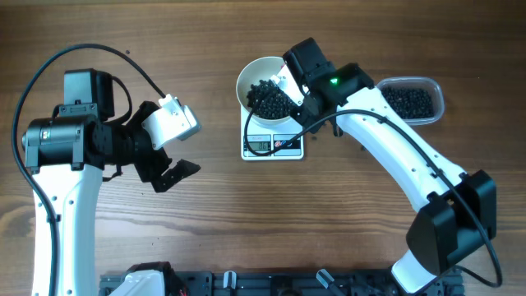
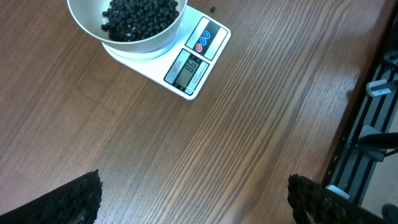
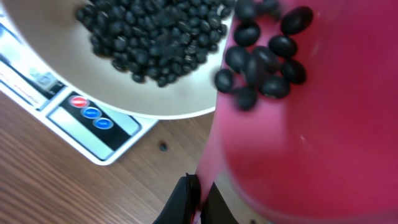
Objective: Scoop item into bowl and weigh 150g on scale
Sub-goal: 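Tilt the scoop with right gripper to pour beans into bowl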
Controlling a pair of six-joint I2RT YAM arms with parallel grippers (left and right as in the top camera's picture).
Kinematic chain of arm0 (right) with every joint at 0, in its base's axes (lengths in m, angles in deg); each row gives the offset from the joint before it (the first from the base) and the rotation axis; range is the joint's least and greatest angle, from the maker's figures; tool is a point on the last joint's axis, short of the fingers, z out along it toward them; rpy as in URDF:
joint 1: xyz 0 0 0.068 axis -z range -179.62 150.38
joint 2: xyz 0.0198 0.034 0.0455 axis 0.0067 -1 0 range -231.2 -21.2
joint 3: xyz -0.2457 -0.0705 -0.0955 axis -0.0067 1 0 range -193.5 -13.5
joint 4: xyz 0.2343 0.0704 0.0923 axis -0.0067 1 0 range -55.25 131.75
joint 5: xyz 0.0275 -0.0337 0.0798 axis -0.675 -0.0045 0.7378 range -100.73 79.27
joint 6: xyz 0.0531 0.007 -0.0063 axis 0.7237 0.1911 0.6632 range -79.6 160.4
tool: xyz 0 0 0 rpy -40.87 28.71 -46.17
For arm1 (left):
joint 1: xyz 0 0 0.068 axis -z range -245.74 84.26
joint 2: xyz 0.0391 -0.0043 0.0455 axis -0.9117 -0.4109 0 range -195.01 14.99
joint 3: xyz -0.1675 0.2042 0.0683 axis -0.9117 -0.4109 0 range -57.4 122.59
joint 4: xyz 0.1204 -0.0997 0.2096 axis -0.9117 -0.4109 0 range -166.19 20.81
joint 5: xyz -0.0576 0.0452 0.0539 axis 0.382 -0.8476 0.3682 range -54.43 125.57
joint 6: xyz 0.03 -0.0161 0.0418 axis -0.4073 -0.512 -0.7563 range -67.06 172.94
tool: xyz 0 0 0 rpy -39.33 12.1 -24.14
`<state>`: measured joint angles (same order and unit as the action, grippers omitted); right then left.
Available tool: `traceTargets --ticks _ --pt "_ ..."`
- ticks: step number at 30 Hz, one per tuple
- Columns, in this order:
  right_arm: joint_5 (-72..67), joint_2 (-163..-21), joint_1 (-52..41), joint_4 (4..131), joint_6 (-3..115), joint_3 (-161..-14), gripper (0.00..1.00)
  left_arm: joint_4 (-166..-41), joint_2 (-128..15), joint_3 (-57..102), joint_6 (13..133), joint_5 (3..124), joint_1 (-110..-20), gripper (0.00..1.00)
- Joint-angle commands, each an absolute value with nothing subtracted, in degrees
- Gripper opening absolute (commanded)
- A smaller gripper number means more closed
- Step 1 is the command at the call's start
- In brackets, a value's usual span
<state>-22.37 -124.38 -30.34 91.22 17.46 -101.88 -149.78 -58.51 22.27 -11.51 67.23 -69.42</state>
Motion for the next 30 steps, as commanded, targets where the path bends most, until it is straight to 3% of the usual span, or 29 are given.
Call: traceTargets --ticks 1,16,30 --pt "-28.97 -126.15 -31.21 90.46 14.62 -103.61 0.05 -149.81 -57.87 23.5 -12.66 68.69 -69.66 1.0" --pt "-34.61 -126.74 -31.49 86.94 10.71 -103.61 0.04 -149.81 -57.87 23.5 -12.66 68.69 -69.66 1.0" --pt "-30.0 -126.02 -31.03 94.5 26.05 -108.26 0.04 -149.81 -57.87 23.5 -12.64 68.69 -69.66 1.0"
